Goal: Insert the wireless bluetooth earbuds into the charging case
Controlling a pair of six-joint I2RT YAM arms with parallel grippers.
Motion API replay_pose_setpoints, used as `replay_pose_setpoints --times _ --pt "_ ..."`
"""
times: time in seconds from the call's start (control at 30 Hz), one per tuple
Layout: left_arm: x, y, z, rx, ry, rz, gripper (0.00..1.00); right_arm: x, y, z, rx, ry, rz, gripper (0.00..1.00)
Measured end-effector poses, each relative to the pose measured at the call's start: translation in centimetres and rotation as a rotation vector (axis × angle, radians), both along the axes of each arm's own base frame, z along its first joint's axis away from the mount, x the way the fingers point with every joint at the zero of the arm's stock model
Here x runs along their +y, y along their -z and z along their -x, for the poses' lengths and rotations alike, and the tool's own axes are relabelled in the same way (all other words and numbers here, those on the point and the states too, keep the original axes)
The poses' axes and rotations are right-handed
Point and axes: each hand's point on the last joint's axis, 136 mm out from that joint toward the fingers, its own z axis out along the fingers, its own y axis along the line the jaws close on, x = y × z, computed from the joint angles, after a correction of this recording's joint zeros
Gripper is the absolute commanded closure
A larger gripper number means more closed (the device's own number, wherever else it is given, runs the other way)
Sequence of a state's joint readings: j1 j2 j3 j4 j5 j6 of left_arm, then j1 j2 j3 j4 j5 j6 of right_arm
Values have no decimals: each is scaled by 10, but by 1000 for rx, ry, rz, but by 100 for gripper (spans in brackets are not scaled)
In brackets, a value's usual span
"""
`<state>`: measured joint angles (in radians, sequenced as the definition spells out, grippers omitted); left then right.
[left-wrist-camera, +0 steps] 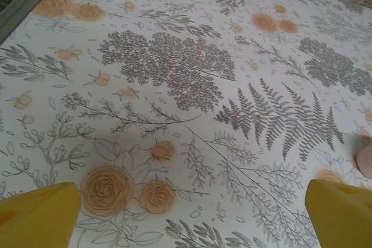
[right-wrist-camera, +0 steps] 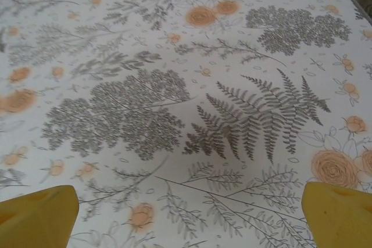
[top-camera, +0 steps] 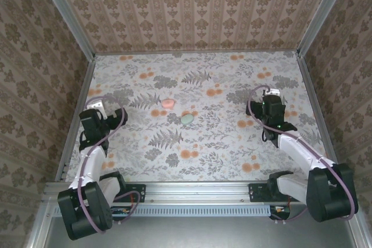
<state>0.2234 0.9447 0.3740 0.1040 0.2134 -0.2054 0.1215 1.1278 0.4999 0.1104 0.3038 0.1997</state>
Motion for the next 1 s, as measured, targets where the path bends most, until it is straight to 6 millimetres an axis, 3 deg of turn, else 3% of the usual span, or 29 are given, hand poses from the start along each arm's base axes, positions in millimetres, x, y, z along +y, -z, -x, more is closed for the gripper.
replay_pose_setpoints --times 0.13,0.3,0.43,0.6,0.7,0.9,1.0 --pt "8 2 0 -44 -47 -57 0 -11 17 -6 -26 25 19 0" --pt "-4 13 -1 -63 -8 -166 0 -16 26 -21 -60 24 21 0" --pt "-24 10 -12 -125 69 -261 0 -15 23 -34 -103 -11 31 0" --pt "-24 15 -27 -176 77 -316 0 -15 29 -50 -161 -32 37 0" --pt "-22 22 -36 -187 67 -323 0 -13 44 -46 -140 -47 41 0" --pt "-24 50 -57 -143 86 -328 0 -12 34 -50 -188 -56 40 0" --pt "-28 41 -75 -142 100 -334 0 -11 32 -51 -196 -58 41 0"
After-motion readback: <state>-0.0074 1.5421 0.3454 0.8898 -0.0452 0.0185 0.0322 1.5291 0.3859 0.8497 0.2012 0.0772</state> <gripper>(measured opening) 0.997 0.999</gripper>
